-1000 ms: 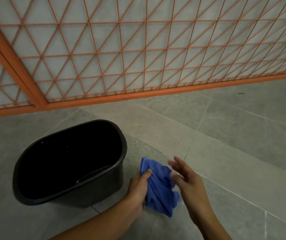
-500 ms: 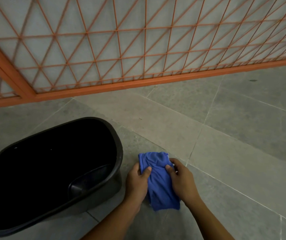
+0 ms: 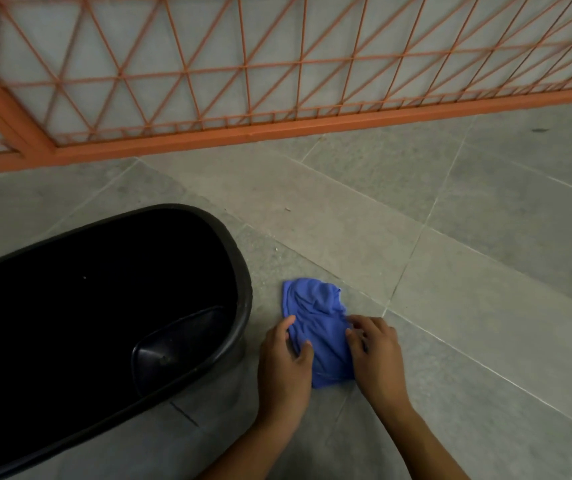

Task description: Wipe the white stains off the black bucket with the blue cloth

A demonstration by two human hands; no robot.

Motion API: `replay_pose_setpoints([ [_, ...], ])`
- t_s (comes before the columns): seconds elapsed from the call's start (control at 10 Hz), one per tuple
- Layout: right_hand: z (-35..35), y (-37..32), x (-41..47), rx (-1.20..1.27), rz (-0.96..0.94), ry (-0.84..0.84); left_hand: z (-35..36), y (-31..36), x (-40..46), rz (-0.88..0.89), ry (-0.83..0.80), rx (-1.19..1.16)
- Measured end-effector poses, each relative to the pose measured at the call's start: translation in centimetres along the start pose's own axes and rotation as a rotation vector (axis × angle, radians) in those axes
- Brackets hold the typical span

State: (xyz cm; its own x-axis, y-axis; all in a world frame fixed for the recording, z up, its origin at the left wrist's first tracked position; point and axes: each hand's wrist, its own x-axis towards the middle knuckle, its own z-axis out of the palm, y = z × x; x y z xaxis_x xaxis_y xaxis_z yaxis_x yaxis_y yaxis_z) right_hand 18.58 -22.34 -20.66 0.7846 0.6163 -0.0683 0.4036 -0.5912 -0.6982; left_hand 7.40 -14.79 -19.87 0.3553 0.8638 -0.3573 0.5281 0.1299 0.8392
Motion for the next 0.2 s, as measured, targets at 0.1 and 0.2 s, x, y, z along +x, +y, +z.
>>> replay_pose_setpoints([
  [0.1,-0.8,-0.9,-0.4,-0.019,-0.046,0.024,-0.6,1.4,-1.1,0.099,-0.014,0.101],
  [0.2,-1.6,-1.7,-1.0,-0.096,-0.105,0.024,-1.1,2.5,-2.1,0.153,-0.054,0.127],
])
